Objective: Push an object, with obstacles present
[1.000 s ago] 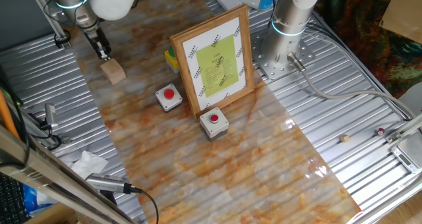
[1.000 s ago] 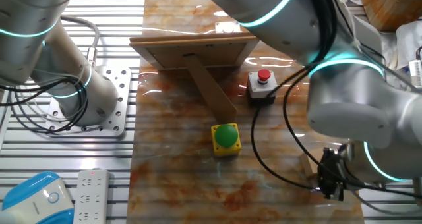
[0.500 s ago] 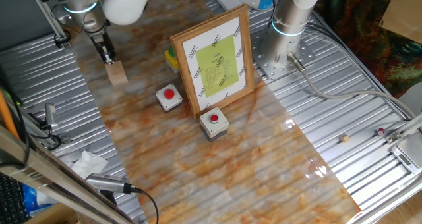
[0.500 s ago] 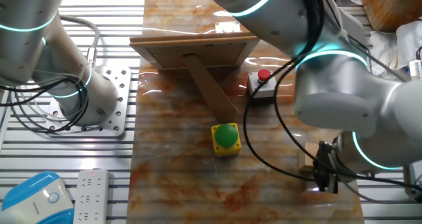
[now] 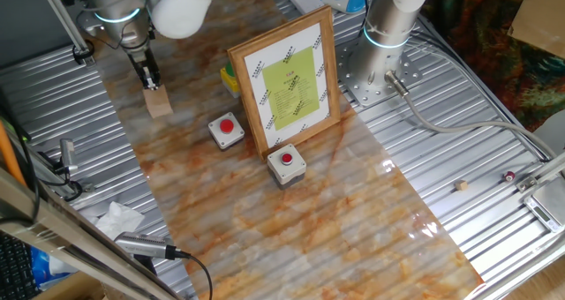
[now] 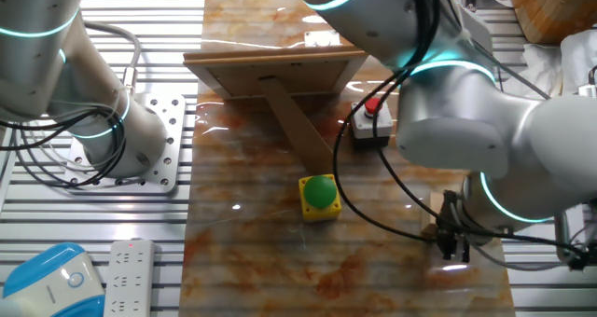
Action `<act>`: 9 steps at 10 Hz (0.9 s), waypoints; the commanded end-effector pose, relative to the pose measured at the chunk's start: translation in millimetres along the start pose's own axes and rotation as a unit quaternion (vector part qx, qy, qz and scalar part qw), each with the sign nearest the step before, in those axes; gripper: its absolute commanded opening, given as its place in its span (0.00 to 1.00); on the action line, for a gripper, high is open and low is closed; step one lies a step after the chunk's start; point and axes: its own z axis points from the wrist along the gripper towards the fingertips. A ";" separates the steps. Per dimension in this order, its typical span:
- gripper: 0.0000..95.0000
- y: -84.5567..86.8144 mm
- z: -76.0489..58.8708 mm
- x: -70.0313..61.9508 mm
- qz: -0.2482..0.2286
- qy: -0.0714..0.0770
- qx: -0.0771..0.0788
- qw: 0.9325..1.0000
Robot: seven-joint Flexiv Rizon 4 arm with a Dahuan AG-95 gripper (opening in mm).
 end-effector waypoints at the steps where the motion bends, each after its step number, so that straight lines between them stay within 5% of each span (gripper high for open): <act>1: 0.00 4.1 0.8 1.9 0.001 -0.003 0.000 1.000; 9: 0.00 20.5 4.5 14.3 0.003 -0.008 0.000 1.000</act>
